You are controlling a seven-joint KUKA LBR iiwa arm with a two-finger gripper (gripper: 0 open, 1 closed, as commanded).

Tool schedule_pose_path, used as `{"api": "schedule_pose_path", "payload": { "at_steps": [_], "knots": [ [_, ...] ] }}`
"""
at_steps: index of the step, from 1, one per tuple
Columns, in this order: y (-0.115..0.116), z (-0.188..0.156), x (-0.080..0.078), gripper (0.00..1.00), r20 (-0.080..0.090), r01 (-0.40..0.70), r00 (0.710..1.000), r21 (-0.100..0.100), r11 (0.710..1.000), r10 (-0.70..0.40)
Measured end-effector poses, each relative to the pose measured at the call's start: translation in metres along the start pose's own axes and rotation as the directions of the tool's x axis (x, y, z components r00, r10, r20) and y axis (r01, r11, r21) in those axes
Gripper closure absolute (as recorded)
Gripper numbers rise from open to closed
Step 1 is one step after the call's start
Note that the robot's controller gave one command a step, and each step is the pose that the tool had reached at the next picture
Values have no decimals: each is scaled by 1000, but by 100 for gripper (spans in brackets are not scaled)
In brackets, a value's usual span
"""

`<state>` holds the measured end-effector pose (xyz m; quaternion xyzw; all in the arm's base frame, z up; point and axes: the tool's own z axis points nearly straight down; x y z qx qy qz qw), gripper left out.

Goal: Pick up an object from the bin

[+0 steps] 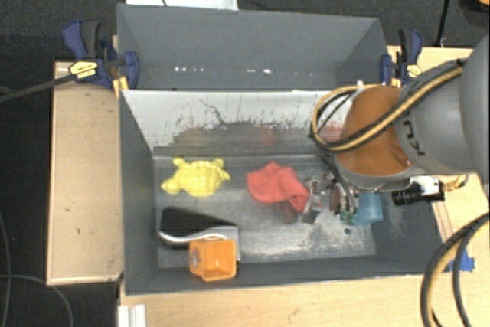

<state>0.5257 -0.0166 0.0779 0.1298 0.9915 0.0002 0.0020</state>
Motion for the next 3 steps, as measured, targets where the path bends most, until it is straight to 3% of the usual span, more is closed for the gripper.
{"api": "schedule_pose_path", "payload": {
  "at_steps": [1,3],
  "knots": [
    [0,-9,1,100,-7,0,1000,1,1000,0],
    [0,-41,0,100,-3,3,1000,0,1000,-3]
  ]
}}
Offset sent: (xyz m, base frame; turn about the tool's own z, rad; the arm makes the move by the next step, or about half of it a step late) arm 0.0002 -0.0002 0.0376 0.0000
